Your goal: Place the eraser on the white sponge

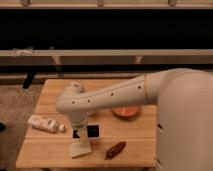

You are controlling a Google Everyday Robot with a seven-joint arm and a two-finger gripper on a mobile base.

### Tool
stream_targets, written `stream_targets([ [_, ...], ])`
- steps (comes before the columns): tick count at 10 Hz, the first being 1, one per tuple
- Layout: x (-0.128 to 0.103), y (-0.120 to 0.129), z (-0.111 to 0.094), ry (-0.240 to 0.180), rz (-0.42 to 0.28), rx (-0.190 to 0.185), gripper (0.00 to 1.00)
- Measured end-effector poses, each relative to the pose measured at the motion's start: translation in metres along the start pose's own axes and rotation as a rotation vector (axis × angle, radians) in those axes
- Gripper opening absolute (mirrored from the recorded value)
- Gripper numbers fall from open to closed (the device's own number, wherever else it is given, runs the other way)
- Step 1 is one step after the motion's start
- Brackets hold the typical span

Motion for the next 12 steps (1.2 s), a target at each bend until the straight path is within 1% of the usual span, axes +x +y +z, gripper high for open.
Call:
stream_targets([
  [2,0.003,-0.022,0.006,-0.037,-0.019,0.016,0.0],
  [6,0.004,-0.051,0.008,-0.066,-0.048,0.038,0.0],
  [8,0.013,-0.056,0.011,-0.059,-0.072,0.051,0.0],
  [9,0.021,-0.058,0.012,-0.044,-0.089,0.053,0.0],
  [11,0.032,-0.061,0.015,-0.032,-0.119,0.053,0.0],
  [12,0.039,-0.063,0.017,-0.026,-0.137,0.047,0.05],
])
